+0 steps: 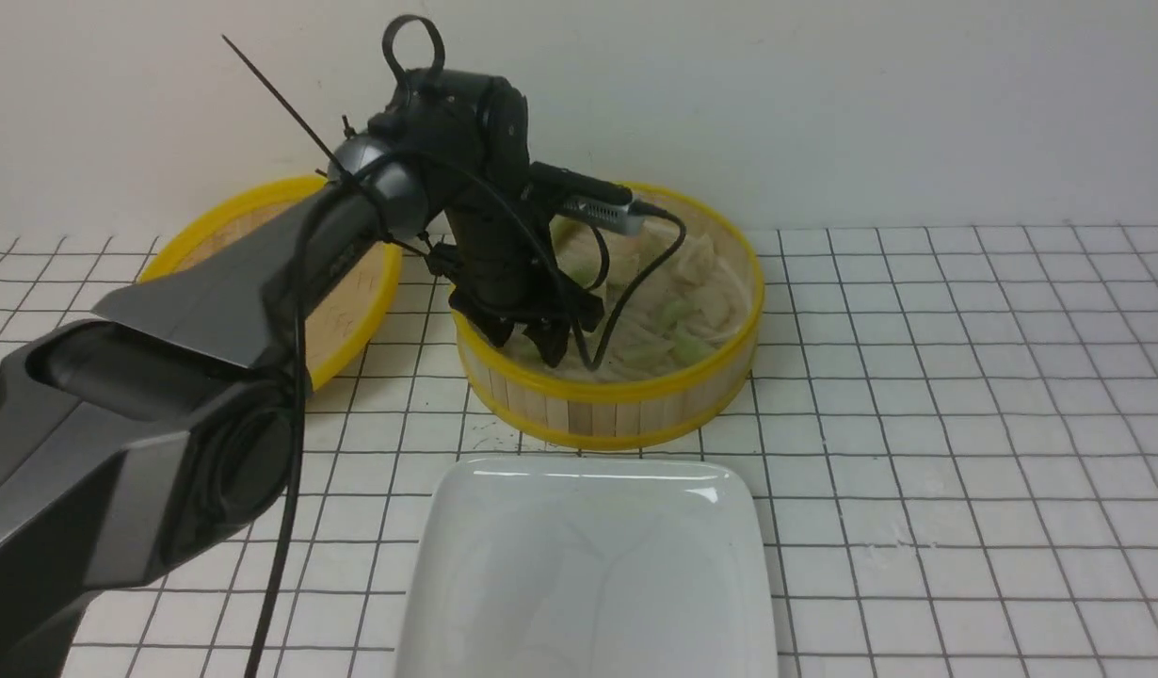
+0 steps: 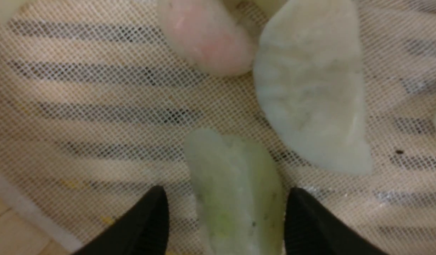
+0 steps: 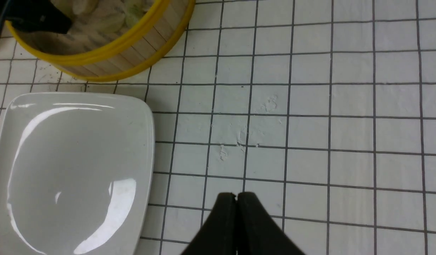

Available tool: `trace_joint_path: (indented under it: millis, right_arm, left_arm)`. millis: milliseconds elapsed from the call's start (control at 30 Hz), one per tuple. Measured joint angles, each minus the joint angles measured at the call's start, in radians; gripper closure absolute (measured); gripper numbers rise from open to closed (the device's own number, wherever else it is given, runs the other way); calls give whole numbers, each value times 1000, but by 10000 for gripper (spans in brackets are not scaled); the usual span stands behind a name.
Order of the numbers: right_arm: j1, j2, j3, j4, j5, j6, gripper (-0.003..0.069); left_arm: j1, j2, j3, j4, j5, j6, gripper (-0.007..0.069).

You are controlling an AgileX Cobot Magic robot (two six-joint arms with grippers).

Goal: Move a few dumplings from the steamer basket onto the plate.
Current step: Use the left arm to grab a dumpling from the steamer, then use the left arm to put the dumpling into the plate

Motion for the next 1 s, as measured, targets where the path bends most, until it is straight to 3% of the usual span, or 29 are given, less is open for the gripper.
trace_joint_path:
  millis: [67, 133, 433, 533, 733, 833, 1000]
  right_arm:
    - [0, 0, 0, 0, 0, 0, 669]
    - [0, 0, 0, 0, -2, 0, 669]
    - [0, 0, 0, 0, -2, 0, 669]
    - [0, 0, 0, 0, 4, 0, 669]
    - [0, 0, 0, 1, 4, 0, 669]
    - [0, 0, 0, 2, 4, 0, 669]
    - [0, 29, -14, 66, -4, -10, 669]
  left_arm:
    - [-5, 0, 0, 7, 0, 2, 279]
    - [-14, -1, -10, 12, 0, 11, 398]
    - [-26, -162, 6, 7, 3, 18, 389]
    - [-27, -318, 129, -27, 2, -10, 389]
    - [-60, -644, 638, -134, 3, -31, 389]
    - [-92, -661, 807, -165, -2, -21, 389]
    - [-130, -594, 898, -155, -118, 4, 389]
